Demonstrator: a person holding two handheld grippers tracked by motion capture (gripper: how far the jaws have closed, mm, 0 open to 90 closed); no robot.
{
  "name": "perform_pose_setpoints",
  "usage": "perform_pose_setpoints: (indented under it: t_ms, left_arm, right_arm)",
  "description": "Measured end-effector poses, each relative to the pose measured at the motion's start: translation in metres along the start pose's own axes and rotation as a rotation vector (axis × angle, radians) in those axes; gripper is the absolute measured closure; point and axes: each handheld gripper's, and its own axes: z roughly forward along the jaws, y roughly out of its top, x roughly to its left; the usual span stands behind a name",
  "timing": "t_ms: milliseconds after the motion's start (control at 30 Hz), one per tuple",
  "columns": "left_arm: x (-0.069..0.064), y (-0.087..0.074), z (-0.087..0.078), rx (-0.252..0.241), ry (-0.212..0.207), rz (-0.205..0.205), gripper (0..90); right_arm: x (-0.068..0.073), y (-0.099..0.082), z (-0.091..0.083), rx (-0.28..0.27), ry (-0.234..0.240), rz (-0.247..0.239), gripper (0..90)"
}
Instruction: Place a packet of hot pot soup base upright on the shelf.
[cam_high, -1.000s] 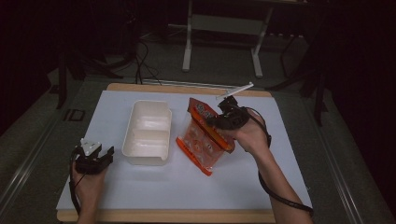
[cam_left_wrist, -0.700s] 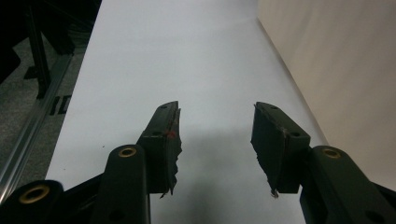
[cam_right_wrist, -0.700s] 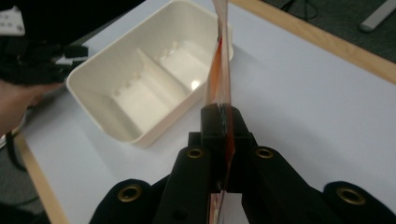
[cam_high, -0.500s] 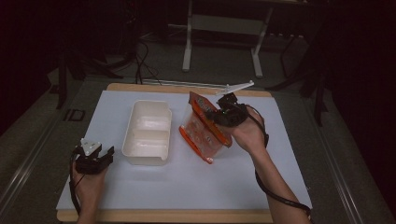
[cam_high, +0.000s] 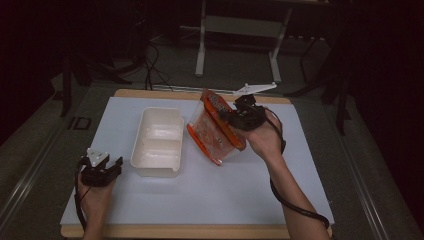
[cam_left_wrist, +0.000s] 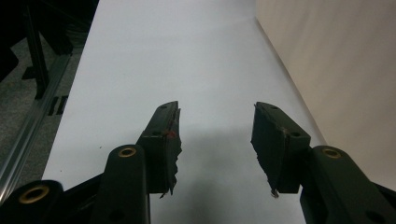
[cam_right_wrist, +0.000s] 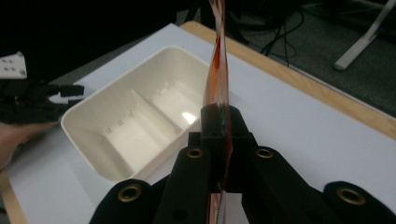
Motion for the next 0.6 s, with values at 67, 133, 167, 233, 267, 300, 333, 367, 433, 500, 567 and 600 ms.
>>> perform_pose_setpoints:
  t_ms: [67,133,167,233,267,300,333,367,433,500,567,600]
  left_arm:
    - [0.0,0.0,0.0,0.0,0.0,0.0,51.9]
    - [0.0,0.0,0.0,0.0,0.0,-0.001,51.9]
    - [0.0,0.0,0.0,0.0,-0.001,-0.001,51.9]
    - [0.0,0.0,0.0,0.002,0.0,0.0,51.9]
    - [0.0,0.0,0.0,0.001,-0.001,0.0,51.9]
    - [0.0,0.0,0.0,0.001,-0.001,0.0,51.9]
    - [0.0,0.0,0.0,0.0,-0.001,0.0,51.9]
    - [0.0,0.0,0.0,0.0,-0.001,0.0,51.9]
    - [0.0,0.0,0.0,-0.001,-0.001,0.0,51.9]
    - [0.0,0.0,0.0,-0.002,0.0,-0.001,51.9]
    - [0.0,0.0,0.0,0.0,0.0,0.001,51.9]
    - [0.0,0.0,0.0,0.0,-0.001,0.001,51.9]
  right_arm:
    - [0.002,0.004,0.0,-0.02,-0.004,-0.019,90.0]
    - [0.002,0.004,0.0,-0.021,-0.007,-0.019,90.0]
    - [0.003,0.006,0.0,-0.023,-0.008,-0.022,90.0]
    - [0.003,0.008,0.0,-0.029,-0.009,-0.023,90.0]
    - [0.003,0.008,0.0,-0.031,-0.008,-0.024,90.0]
    - [0.003,0.009,0.0,-0.034,-0.008,-0.021,90.0]
    - [0.003,0.011,0.0,-0.041,-0.004,-0.022,90.0]
    - [0.003,0.011,0.0,-0.041,-0.004,-0.022,90.0]
    - [0.004,0.012,0.001,-0.044,-0.003,-0.022,90.0]
    - [0.005,0.014,0.001,-0.048,-0.008,-0.03,90.0]
    - [0.006,0.016,0.001,-0.05,-0.008,-0.032,90.0]
    - [0.006,0.016,0.001,-0.054,-0.01,-0.035,90.0]
